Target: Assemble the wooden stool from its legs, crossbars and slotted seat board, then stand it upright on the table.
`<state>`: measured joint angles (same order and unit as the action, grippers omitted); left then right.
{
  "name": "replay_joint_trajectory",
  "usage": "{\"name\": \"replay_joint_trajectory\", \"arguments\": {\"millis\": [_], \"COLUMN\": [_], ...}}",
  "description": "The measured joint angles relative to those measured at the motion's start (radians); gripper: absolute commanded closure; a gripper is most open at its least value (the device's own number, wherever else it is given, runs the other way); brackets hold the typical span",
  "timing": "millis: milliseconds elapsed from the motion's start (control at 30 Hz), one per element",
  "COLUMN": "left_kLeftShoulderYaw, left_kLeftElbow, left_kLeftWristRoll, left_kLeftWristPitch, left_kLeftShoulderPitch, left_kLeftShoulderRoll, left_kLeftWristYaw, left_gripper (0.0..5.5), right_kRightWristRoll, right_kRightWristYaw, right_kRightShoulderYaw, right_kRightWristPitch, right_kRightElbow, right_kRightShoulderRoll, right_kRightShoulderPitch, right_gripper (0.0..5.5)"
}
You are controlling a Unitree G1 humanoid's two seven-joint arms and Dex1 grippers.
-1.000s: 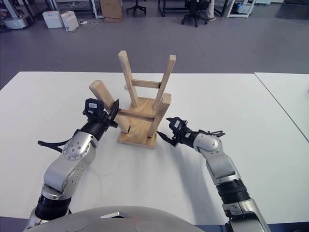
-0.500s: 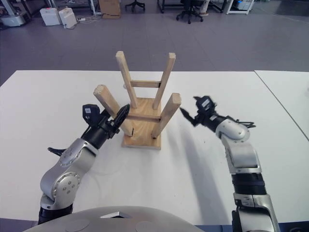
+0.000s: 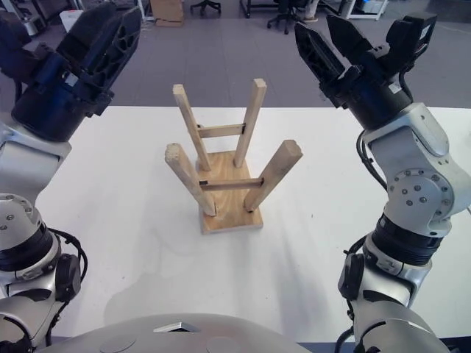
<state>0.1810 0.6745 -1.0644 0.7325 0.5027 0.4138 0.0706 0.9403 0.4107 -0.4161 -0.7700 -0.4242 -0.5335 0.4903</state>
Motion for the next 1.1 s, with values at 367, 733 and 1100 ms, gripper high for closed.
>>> {"name": "replay_joint_trajectory", "arguments": {"millis": [367,733,1100], "left_kLeftShoulderYaw": [-0.332,-0.152,-0.271], "left_kLeftElbow": [-0.170,-0.079,-0.132], "left_kLeftWristRoll": [0.326,0.016,0.116], "left_kLeftWristPitch": [-0.325,-0.092,-0.166], "left_kLeftShoulderPitch": [-0.215,-0.076,-0.226], "left_kLeftShoulderRoll": [-0.047,-0.015,-0.076], "left_kLeftWristYaw": [0.231,0.160,0.188], "left_gripper": [2.41,2.41,2.41], "right_kRightWristRoll": [-0.194,-0.023,0.004], "right_kRightWristYaw": [0.105,0.126,0.173], "right_kRightShoulderYaw": [0.199,0.131,0.173], "right_kRightWristPitch": [0.164,0.119,0.188], "right_kRightElbow": [0.016,0.122,0.129], "right_kRightShoulderRoll": [-0.051,-0.053,-0.034], "right_kRightShoulderPitch": [-0.229,-0.076,-0.211], "right_gripper": [1.82,1.82,1.82]}}
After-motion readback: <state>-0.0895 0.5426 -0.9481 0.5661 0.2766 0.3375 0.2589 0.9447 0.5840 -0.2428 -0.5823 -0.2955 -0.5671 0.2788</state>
